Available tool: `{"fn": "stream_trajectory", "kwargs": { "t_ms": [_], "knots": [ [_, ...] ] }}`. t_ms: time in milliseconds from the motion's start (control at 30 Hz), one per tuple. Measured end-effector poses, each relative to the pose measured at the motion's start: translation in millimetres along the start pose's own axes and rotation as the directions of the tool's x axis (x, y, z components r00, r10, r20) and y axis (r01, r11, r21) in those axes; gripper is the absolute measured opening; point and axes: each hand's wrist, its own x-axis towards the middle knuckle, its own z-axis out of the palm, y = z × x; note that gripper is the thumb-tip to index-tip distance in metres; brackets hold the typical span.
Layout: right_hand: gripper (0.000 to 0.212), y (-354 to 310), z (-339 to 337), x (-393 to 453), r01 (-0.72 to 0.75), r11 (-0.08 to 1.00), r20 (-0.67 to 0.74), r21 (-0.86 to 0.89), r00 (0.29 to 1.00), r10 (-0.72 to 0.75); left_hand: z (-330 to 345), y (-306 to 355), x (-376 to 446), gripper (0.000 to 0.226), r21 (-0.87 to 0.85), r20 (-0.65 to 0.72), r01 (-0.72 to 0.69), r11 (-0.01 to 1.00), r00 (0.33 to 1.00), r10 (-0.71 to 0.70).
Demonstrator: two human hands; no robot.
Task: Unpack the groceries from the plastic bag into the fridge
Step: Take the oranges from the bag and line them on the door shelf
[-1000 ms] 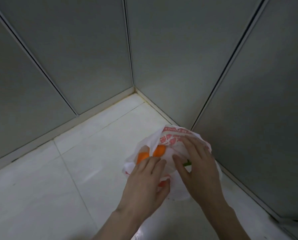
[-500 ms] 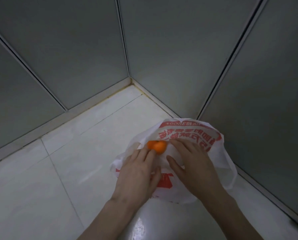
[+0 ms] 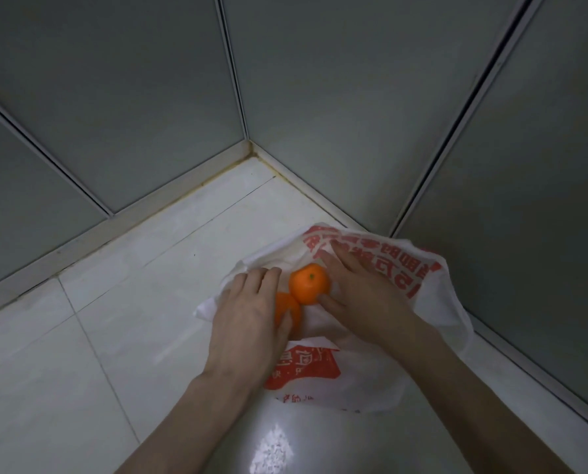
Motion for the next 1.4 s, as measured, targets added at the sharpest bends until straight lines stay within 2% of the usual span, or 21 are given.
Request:
{"fn": "stream_trajectory", "kwargs": {
  "t_ms": [167,333,433,533,667,867,967,1067,1100,1167,1200,1300,1400],
  "knots": [
    [0.081,-2,8,8,-0.025,1.0,-0.027,0.014,0.999,0.025,6,-7,3,0.058,0.104,0.052,-0.059,0.993,0.997,0.053],
    [0.056,-14,8,9,-0.049,0.999,-0.024,0.021,0.998,0.05,13,-12,6,0.044,0.22,0.14,-0.163,0.962,0.981,0.134],
    [0.068,-14,16,9,-0.045,0.999,-0.053,-0.02,0.998,0.044,18,-16,8,0.043,0.264,0.153,-0.191,0.945,0.976,0.155],
    [0.071,-11,23,12,-0.053,0.997,-0.029,-0.05,0.998,0.052,19,-19,10,0.048,0.274,0.17,-0.191,0.943,0.974,0.148],
    [0.089,-8,35,18,-0.085,0.996,-0.039,-0.014,0.996,0.084,22,-19,16,0.061,0.288,0.234,-0.177,0.941,0.966,0.11],
    [0.099,-16,44,29,-0.117,0.992,-0.086,0.039,0.989,0.12,31,-20,21,0.064,0.29,0.245,-0.134,0.948,0.968,0.061],
    [0.09,-14,45,31,-0.158,0.987,-0.051,0.005,0.986,0.158,38,-22,20,0.071,0.266,0.277,-0.101,0.959,0.96,0.024],
    [0.054,-9,42,27,-0.23,0.972,0.121,0.054,0.968,0.222,41,-23,17,0.07,0.231,0.279,-0.085,0.969,0.96,0.017],
    [0.049,-7,41,24,-0.247,0.966,0.175,0.073,0.957,0.231,41,-23,17,0.07,0.223,0.273,-0.078,0.972,0.962,0.015],
    [0.074,-8,37,15,-0.242,0.968,0.219,0.072,0.95,0.221,38,-21,17,0.073,0.194,0.258,-0.059,0.979,0.966,0.007],
    [0.086,-7,37,12,-0.236,0.967,0.18,0.096,0.96,0.216,35,-21,16,0.075,0.172,0.247,-0.048,0.984,0.969,0.004],
    [0.066,-8,31,2,-0.224,0.952,0.018,0.208,0.974,0.226,25,-18,14,0.081,0.08,0.233,-0.016,0.997,0.972,-0.003],
    [0.07,-14,24,-12,-0.196,0.962,-0.116,0.191,0.968,0.22,10,-14,12,0.076,0.004,0.203,-0.018,1.0,0.979,0.017]
  ]
}}
